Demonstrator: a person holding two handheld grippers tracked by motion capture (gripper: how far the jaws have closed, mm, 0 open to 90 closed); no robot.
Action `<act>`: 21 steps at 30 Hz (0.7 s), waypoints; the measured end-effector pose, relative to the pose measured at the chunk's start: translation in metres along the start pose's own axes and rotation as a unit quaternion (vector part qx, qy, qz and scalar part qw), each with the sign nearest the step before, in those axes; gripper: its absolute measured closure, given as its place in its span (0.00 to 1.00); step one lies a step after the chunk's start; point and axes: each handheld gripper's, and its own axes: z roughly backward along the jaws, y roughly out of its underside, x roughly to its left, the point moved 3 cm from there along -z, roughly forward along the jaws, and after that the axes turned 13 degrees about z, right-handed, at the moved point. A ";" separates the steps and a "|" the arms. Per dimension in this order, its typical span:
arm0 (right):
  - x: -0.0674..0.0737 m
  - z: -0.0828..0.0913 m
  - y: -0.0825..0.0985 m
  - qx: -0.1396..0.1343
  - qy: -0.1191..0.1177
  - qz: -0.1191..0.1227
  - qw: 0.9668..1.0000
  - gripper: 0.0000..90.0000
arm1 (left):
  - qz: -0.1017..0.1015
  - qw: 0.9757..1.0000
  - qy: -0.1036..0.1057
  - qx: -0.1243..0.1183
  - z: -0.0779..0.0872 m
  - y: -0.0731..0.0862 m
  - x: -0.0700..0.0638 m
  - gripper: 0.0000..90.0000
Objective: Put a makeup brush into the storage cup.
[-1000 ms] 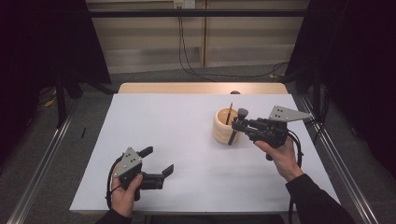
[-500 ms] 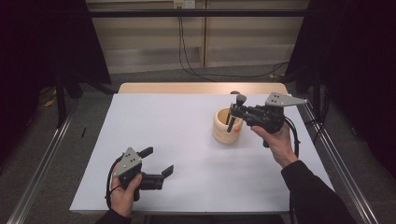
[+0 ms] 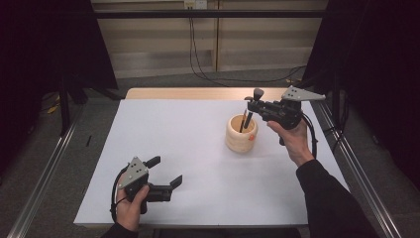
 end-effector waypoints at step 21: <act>-0.005 -0.028 0.029 0.057 0.015 0.001 0.998 0.87 | -0.003 1.000 -0.001 0.001 0.002 -0.002 0.002 0.02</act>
